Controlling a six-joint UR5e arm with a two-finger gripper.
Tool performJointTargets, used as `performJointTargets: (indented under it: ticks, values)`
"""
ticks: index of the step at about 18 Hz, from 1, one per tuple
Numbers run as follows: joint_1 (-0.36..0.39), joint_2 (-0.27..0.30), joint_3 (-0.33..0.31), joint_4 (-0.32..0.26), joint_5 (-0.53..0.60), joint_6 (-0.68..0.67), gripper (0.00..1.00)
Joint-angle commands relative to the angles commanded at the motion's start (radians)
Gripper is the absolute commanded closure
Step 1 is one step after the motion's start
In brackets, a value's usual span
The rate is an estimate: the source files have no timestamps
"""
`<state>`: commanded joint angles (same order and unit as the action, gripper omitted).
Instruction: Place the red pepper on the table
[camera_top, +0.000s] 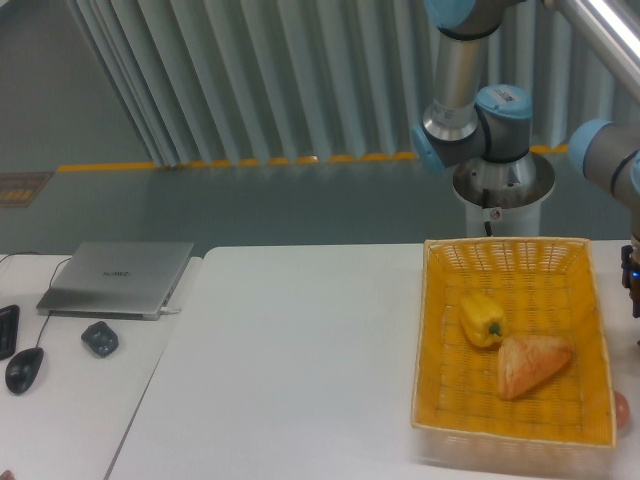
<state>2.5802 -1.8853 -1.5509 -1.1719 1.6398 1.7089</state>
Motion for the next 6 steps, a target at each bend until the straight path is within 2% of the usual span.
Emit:
performJointTargets:
  ticks: [6]
  values:
    - [-0.032,0.014,0.0,-0.015,-0.003,-0.061,0.0]
